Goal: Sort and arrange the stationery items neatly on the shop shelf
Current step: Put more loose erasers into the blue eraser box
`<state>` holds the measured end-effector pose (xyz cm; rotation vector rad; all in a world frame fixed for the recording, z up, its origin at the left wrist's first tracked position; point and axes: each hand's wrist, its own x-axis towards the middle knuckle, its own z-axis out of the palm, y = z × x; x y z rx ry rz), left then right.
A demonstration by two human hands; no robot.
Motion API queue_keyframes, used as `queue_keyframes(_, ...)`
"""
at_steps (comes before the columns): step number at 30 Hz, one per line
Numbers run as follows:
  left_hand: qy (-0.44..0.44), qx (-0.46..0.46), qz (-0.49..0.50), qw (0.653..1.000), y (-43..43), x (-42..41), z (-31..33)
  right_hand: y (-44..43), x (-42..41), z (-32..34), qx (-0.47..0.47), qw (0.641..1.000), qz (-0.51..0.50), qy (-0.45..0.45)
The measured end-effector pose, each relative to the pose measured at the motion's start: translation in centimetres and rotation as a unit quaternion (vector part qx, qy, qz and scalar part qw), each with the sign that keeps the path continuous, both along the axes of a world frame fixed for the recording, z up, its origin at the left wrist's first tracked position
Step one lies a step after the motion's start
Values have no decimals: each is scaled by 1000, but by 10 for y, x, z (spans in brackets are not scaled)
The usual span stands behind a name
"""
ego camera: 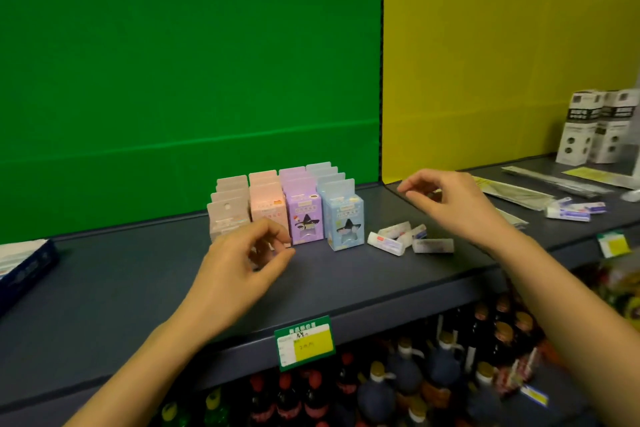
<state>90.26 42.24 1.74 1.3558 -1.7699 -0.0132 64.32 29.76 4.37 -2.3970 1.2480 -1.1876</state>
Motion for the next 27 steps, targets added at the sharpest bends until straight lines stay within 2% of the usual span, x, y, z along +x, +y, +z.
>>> queue_keyframes(4,-65,38,-35,997,-20,-27,-10,-17,-33,-15,64,997,24,19)
queue_keyframes(8,-122,68,-48,989,-43,-58,-15,-34,-55,-26,117,980,94,134)
queue_keyframes(12,-155,89,-51,983,-61,-87,-14,-51,-65,-28,99,950,161,250)
queue_keyframes(17,-191,110,-22,975,-85,-110,-18,-61,-63,-28,71,920,193,334)
queue_keyframes(24,-226,151,57,961,-100,-126,-22,-62,-58,-23,78,898,149,407)
queue_keyframes(27,-275,191,87,938,-101,-129,-23,-59,-55,-24,89,898,127,411)
